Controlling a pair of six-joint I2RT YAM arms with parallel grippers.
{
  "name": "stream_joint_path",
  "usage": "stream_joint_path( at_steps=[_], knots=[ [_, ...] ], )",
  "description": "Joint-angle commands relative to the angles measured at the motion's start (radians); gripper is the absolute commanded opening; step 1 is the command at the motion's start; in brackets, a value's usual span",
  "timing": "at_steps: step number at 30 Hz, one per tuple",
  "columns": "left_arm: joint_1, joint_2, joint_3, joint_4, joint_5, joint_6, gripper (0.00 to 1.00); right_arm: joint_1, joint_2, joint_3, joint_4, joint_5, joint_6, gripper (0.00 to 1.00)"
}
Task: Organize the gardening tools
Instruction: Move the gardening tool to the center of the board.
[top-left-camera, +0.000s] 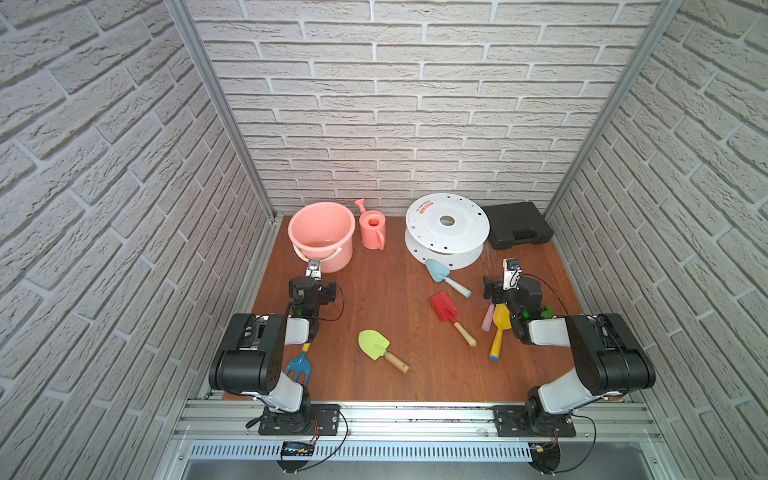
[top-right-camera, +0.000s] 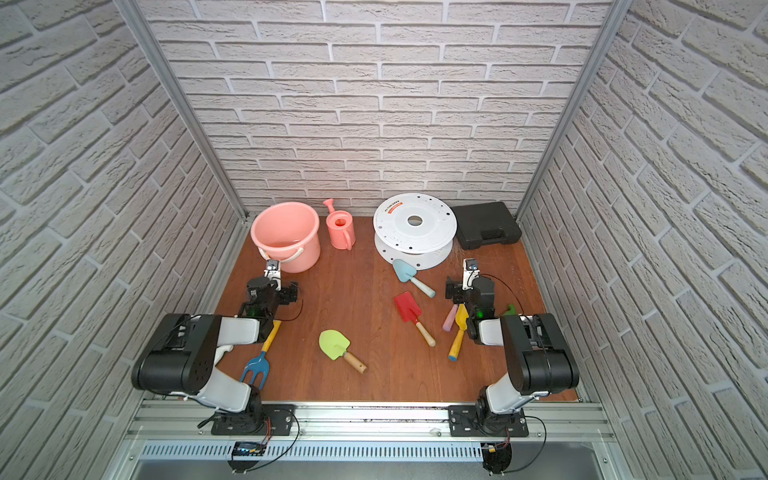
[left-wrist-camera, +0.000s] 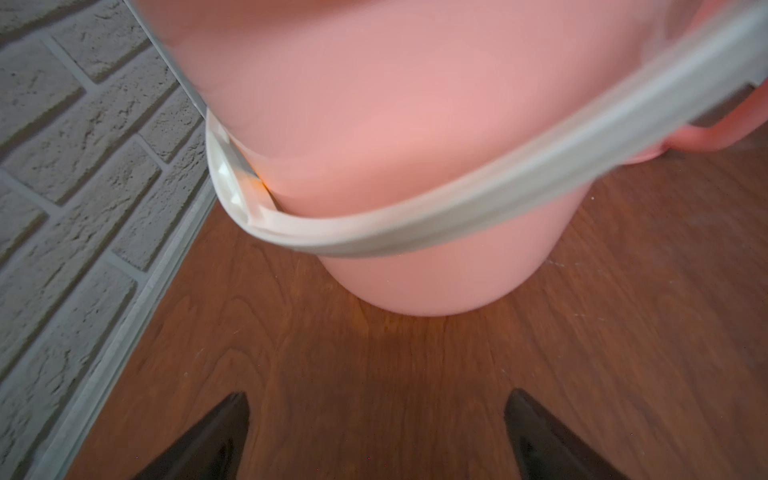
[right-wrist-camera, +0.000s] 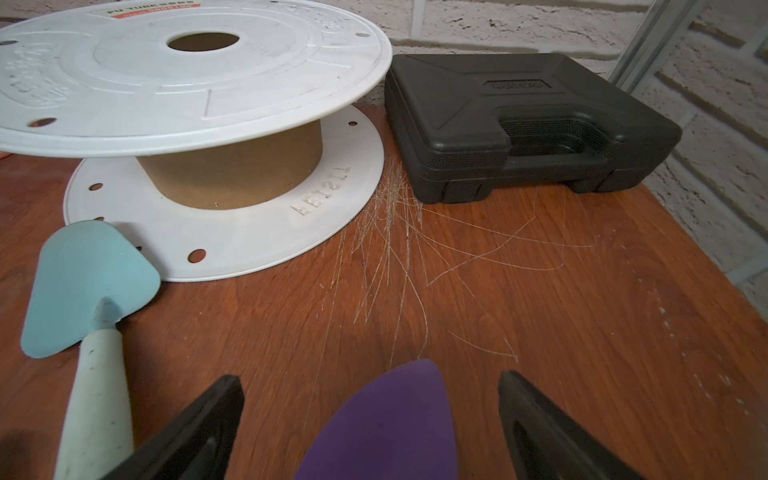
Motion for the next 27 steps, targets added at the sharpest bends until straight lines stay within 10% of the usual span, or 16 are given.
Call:
stream_joint_path(
  at_steps=[1, 7, 10, 21, 27],
  knots=[
    [-0.045, -0.122, 0.131, -0.219, -0.265, -0.021, 0.99, 0.029, -0.125, -0.023, 0.016, 0.148, 0.010, 0.99],
    [-0.041, -0.334, 0.296, -0.553, -0.363, -0.303, 0.98, 0.042, -0.438, 0.121, -0.474, 0.303, 0.356, 0.99],
    [-0.021, -0.429, 0.375, -0.819, -0.389, -0.567, 0.98, 0.040, -0.540, 0.202, -0.633, 0.117, 0.512, 0.99],
    [0.003, -0.613, 0.370, -0.981, -0.160, -0.678, 0.98, 0.057, -0.667, 0.198, -0.643, -0.185, 0.657, 0.99],
    [0.010, -0.525, 0.426, -1.035, -0.159, -0.693, 0.98, 0.251, -0.695, 0.206, -0.702, -0.146, 0.575, 0.99]
  ],
)
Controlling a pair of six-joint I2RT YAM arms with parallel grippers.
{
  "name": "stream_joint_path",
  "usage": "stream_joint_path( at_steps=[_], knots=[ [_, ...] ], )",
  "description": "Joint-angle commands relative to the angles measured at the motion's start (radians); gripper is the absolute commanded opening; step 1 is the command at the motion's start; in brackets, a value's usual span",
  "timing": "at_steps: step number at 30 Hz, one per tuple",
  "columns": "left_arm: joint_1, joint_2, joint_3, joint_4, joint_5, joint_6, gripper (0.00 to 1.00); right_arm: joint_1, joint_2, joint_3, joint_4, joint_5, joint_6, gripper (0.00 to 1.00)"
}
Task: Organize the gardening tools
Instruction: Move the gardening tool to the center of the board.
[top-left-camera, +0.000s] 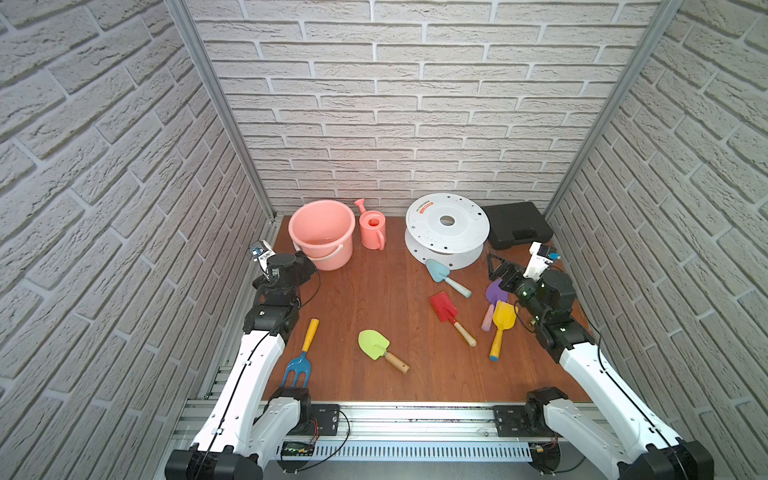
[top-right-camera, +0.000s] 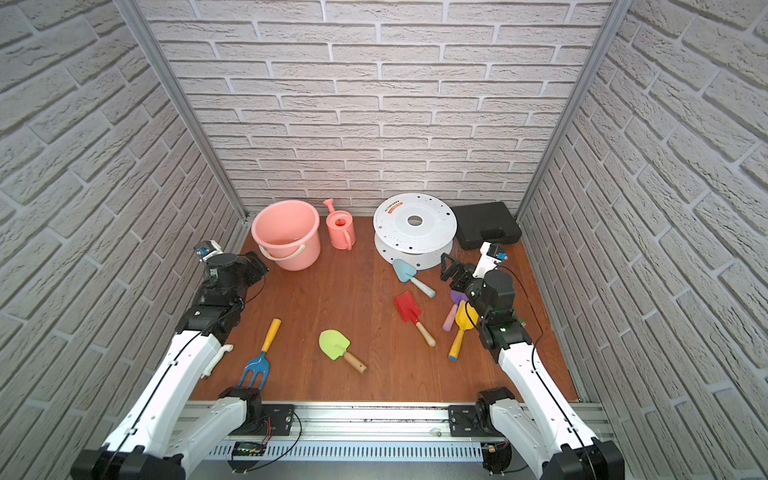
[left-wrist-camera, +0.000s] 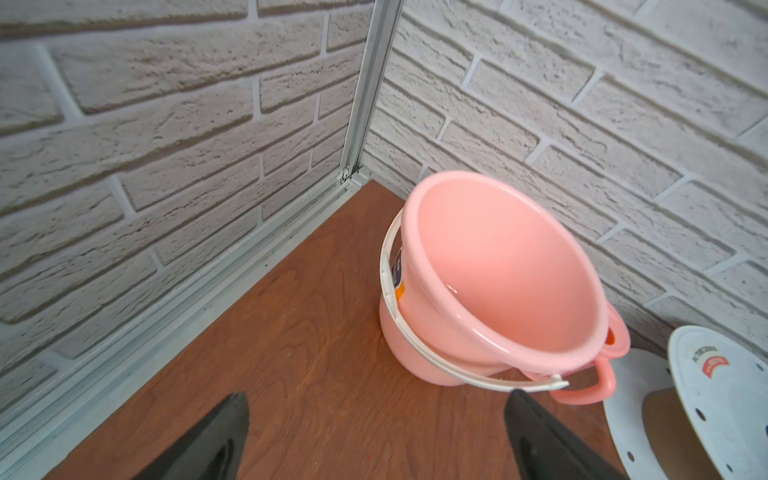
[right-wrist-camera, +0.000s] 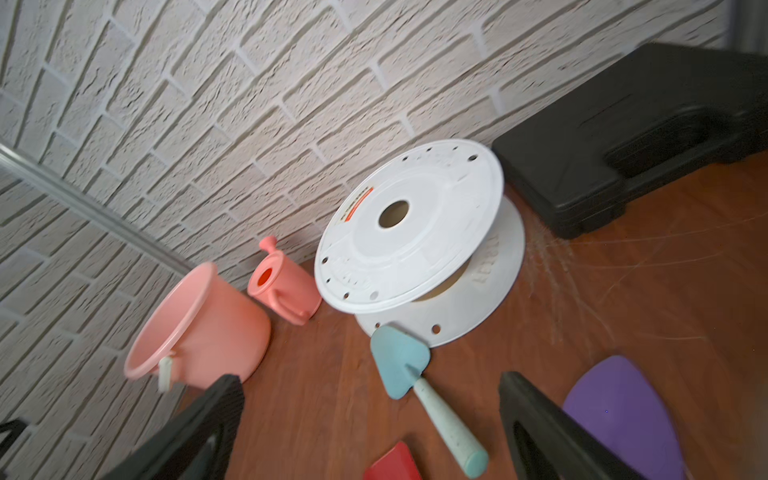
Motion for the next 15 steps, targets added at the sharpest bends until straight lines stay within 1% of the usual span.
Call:
stream_joint_path(
  at_steps=[1, 5, 9, 12, 15],
  knots=[
    [0.012, 0.052, 0.057, -0.038, 0.018, -0.020, 0.98, 0.118, -0.023, 0.016, -0.020, 0.029, -0.064, 0.99],
    [0.011, 0.132, 0.108, -0.054, 0.082, -0.042, 0.98, 0.264, 0.041, 0.043, -0.049, 0.130, -0.155, 0.99],
    [-0.046, 0.190, 0.123, -0.013, 0.053, -0.066, 0.98, 0.356, 0.145, 0.108, -0.082, 0.173, -0.203, 0.99],
    [-0.133, 0.241, 0.124, 0.039, 0.033, -0.076, 0.98, 0.407, 0.216, 0.174, -0.151, 0.195, -0.227, 0.99],
    [-0.268, 0.306, 0.148, 0.084, -0.093, -0.030, 0.98, 0.437, 0.229, 0.171, -0.141, 0.230, -0.239, 0.99]
  ],
)
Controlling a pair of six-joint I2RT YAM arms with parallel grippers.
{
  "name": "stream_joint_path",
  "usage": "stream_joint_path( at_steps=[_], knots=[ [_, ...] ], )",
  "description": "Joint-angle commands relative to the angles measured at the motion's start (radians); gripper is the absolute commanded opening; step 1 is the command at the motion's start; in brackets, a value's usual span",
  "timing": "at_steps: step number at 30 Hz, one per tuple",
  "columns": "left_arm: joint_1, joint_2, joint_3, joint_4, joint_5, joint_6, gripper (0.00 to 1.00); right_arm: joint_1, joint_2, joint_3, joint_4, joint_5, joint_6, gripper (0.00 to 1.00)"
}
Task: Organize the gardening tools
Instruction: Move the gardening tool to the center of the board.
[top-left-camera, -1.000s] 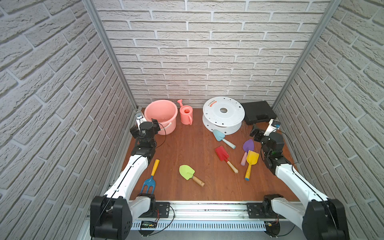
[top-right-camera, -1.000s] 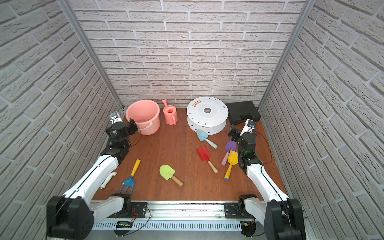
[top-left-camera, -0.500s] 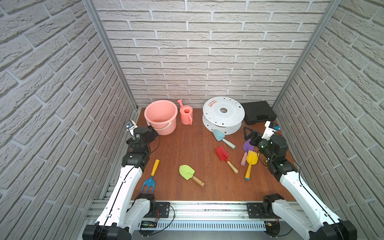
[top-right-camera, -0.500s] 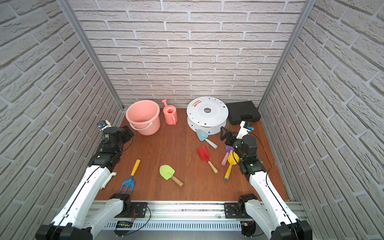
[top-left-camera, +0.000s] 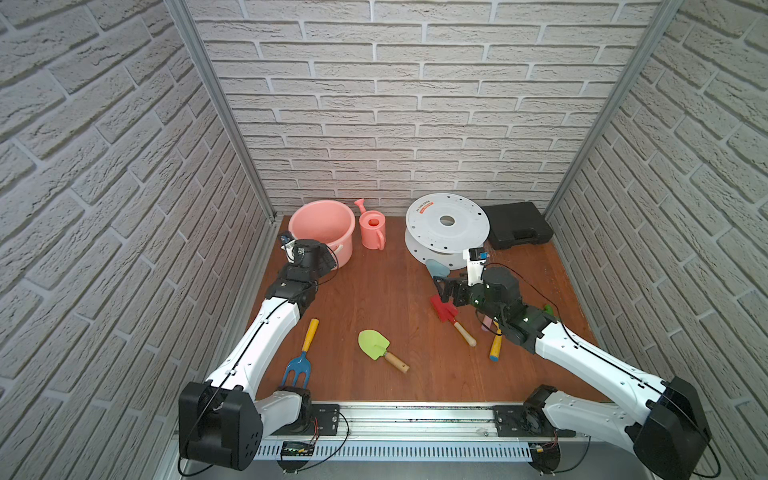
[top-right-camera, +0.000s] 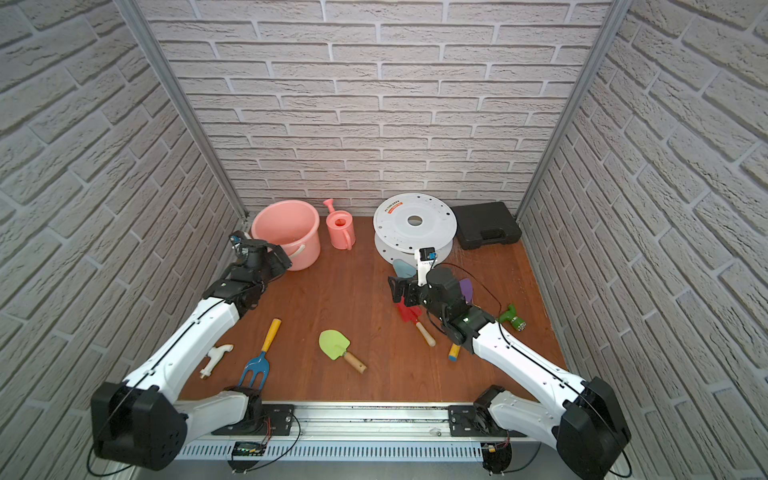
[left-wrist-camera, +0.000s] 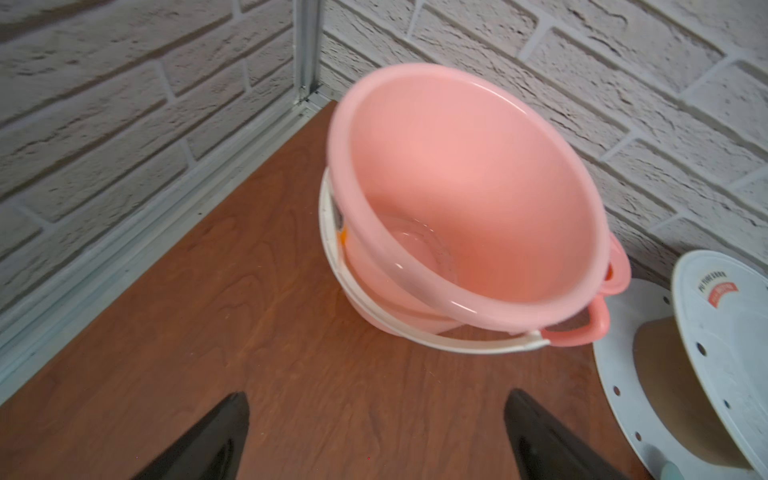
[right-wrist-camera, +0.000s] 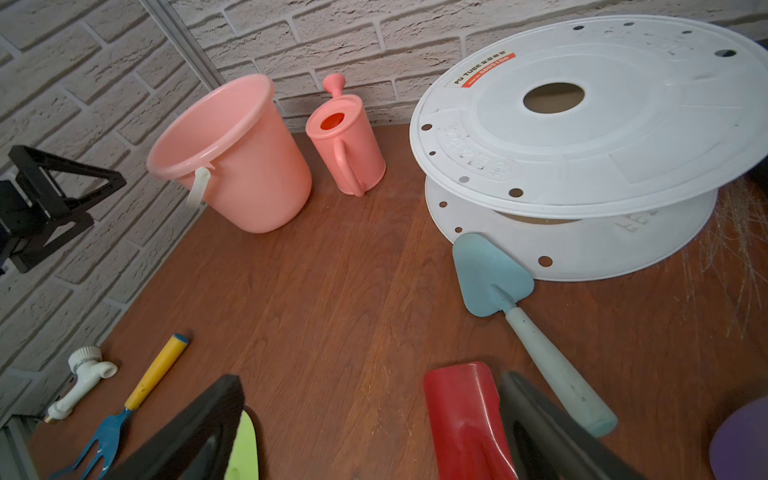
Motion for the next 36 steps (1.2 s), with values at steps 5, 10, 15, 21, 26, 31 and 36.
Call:
stream_joint_path(
  at_steps=[5, 10, 15, 21, 26, 31, 36],
  knots=[
    [-0.307, 0.235, 0.121, 0.230, -0.285, 0.219, 0.98, 0.035, -0.017, 0.023, -0.051, 0.119, -0.051, 0.99],
    [-0.352, 0.488, 0.295, 0.261, -0.227, 0.241, 0.88, 0.036, -0.069, 0.005, -0.084, 0.205, -0.044, 0.99],
    [-0.334, 0.703, 0.511, 0.211, -0.196, 0.276, 0.81, 0.035, -0.144, -0.027, -0.101, 0.271, -0.043, 0.99],
    [-0.270, 0.902, 0.708, 0.158, -0.118, 0.275, 0.69, 0.036, -0.178, -0.028, -0.116, 0.280, -0.025, 0.99],
    [-0.252, 0.995, 0.823, 0.097, -0.112, 0.264, 0.60, 0.035, -0.169, -0.016, -0.136, 0.288, -0.019, 0.99],
    [-0.251, 1.027, 0.833, 0.103, -0.119, 0.267, 0.48, 0.036, -0.166, -0.020, -0.130, 0.292, -0.018, 0.99],
    [-0.250, 1.036, 0.829, 0.093, -0.102, 0.269, 0.22, 0.036, -0.150, -0.018, -0.129, 0.285, -0.011, 0.99]
  ],
)
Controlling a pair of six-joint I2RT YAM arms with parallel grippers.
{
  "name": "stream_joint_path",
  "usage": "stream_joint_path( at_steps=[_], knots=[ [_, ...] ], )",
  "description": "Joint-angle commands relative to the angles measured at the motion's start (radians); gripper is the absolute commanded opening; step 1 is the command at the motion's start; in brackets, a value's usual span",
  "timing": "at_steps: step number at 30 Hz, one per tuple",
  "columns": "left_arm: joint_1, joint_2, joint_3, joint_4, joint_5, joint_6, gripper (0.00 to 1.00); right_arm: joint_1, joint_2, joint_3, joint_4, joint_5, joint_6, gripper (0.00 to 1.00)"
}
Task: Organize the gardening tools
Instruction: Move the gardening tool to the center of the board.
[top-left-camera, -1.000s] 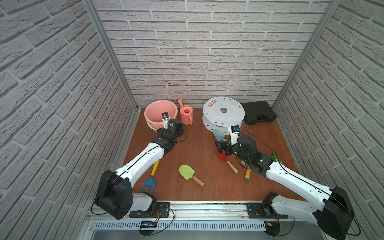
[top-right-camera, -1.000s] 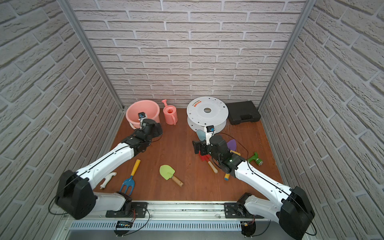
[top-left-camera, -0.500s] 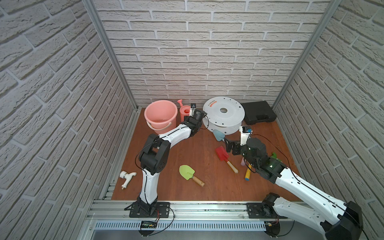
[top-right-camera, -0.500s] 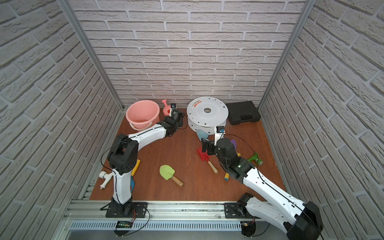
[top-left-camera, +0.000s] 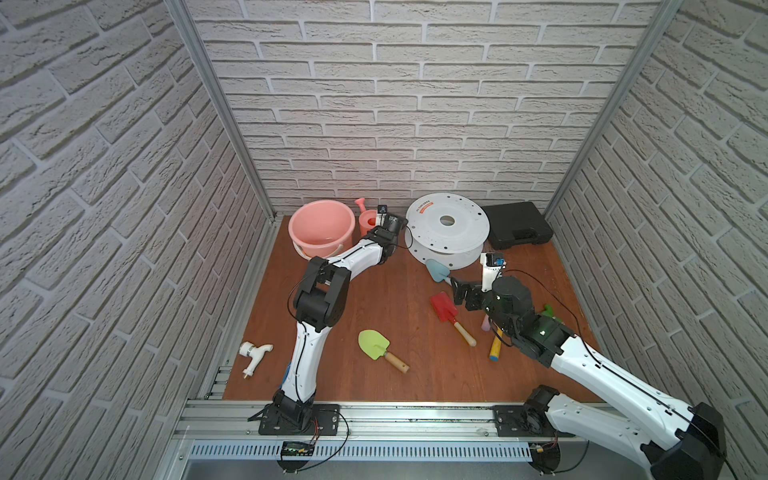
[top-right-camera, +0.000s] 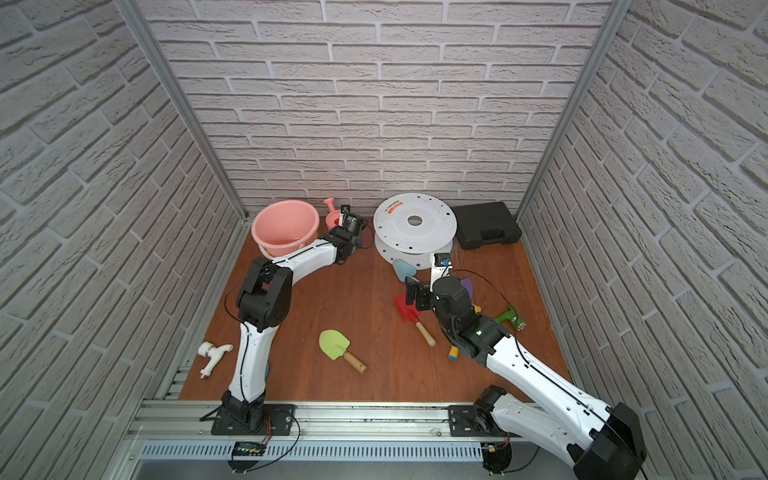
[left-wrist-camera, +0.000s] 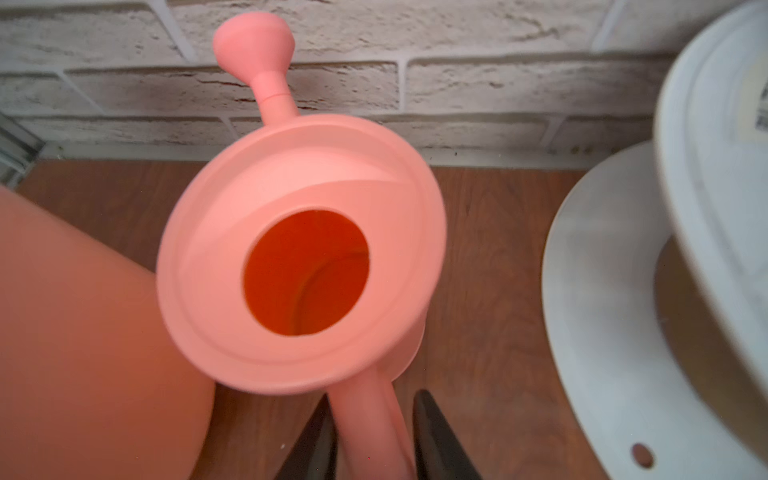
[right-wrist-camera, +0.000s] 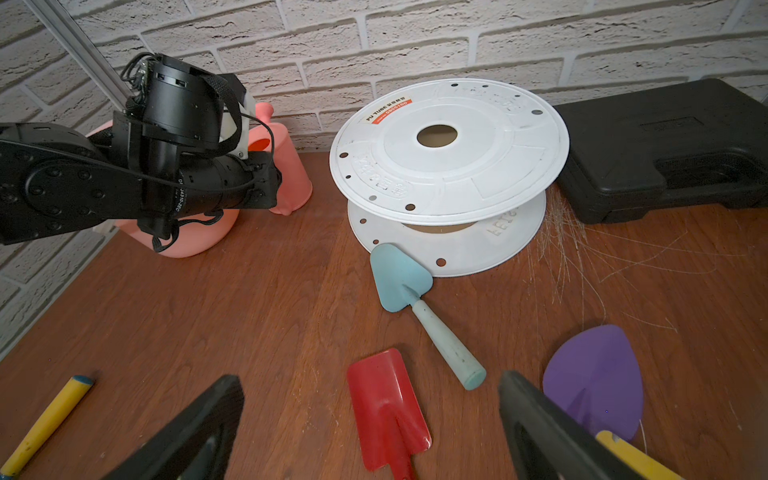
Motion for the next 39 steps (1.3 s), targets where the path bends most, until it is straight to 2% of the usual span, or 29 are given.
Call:
stream_joint_path(
  at_steps=[1, 3, 5, 11, 18, 27, 36, 39],
  knots=[
    [-0.007, 0.008, 0.012, -0.009, 0.017, 0.015, 0.18, 0.004, 0.013, 0.006, 0.016, 0.006, 0.010, 0.99],
    [-0.015, -0.008, -0.004, -0.009, 0.016, 0.015, 0.10, 0.004, 0.015, 0.006, 0.017, 0.002, 0.011, 0.99],
    [-0.030, -0.033, -0.032, 0.004, 0.014, 0.022, 0.06, 0.004, 0.012, 0.006, 0.016, 0.002, 0.012, 0.99],
    [-0.091, -0.132, -0.158, 0.045, -0.010, 0.018, 0.06, 0.004, -0.003, -0.002, 0.021, 0.002, 0.013, 0.99],
    [-0.124, -0.217, -0.273, 0.030, 0.049, -0.086, 0.04, 0.004, -0.002, -0.006, 0.026, -0.004, 0.014, 0.99],
    [-0.217, -0.334, -0.411, 0.015, -0.006, -0.156, 0.02, 0.004, -0.010, -0.006, 0.022, -0.012, 0.021, 0.99],
    [-0.238, -0.369, -0.468, -0.003, -0.010, -0.159, 0.02, 0.005, -0.006, -0.009, 0.027, -0.017, 0.024, 0.99],
    [-0.238, -0.385, -0.486, 0.007, 0.003, -0.153, 0.05, 0.004, 0.000, -0.011, 0.031, -0.019, 0.026, 0.99]
  ],
)
